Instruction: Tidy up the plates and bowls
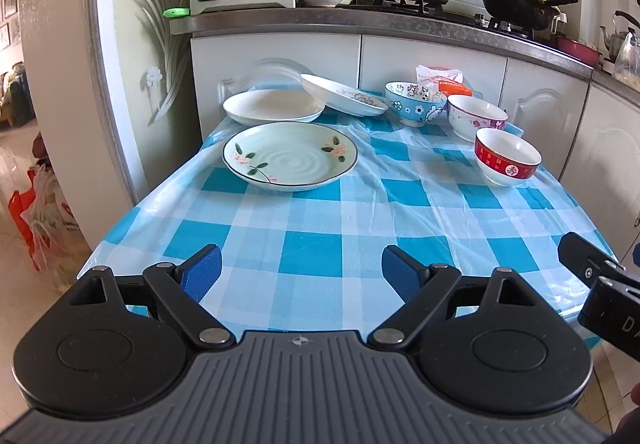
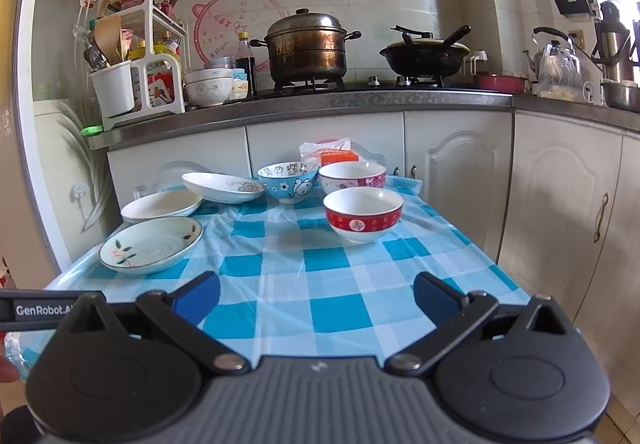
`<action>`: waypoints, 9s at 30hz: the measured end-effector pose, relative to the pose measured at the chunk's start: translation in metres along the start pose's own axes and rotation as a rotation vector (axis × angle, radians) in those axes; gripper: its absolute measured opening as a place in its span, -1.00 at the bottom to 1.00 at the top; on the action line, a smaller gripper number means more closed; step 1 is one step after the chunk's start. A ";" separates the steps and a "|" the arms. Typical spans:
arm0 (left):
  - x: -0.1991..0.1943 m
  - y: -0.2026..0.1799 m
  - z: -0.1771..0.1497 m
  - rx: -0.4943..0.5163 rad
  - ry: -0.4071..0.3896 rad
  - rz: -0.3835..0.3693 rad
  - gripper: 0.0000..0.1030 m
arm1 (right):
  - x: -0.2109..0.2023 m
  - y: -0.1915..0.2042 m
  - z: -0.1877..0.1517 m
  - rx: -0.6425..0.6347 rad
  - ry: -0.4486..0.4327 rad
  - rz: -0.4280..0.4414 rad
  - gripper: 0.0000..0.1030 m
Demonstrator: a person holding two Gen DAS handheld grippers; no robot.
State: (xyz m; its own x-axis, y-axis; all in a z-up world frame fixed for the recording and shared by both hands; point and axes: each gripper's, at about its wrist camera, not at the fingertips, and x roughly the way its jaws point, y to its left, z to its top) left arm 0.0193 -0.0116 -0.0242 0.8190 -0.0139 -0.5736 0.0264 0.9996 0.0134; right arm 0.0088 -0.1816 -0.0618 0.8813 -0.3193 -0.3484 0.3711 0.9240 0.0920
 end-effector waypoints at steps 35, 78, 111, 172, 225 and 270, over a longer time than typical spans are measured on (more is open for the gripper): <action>0.057 -0.021 -0.019 -0.084 0.056 -0.069 1.00 | 0.028 -0.036 -0.016 0.041 0.013 -0.048 0.98; 0.163 0.033 0.097 -0.289 -0.194 -0.028 1.00 | 0.115 -0.066 0.007 0.172 0.119 0.100 0.98; 0.228 0.141 0.079 -0.397 0.054 -0.301 -0.10 | 0.258 0.067 0.045 0.455 0.281 0.658 0.87; 0.141 -0.106 0.040 0.104 0.050 -0.526 -0.38 | 0.096 -0.090 0.010 0.348 0.046 0.207 0.85; 0.088 0.020 0.021 -0.032 0.049 -0.117 1.00 | 0.053 0.001 0.001 0.008 0.039 0.300 0.98; 0.215 0.137 0.082 -0.613 -0.021 0.114 1.00 | 0.227 0.076 0.065 0.235 0.246 0.595 0.80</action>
State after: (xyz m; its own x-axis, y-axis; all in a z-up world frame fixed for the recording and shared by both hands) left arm 0.2458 0.1198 -0.0780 0.8087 0.0995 -0.5798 -0.3904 0.8280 -0.4025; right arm 0.2564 -0.1979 -0.0733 0.8733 0.3111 -0.3750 -0.0772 0.8483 0.5239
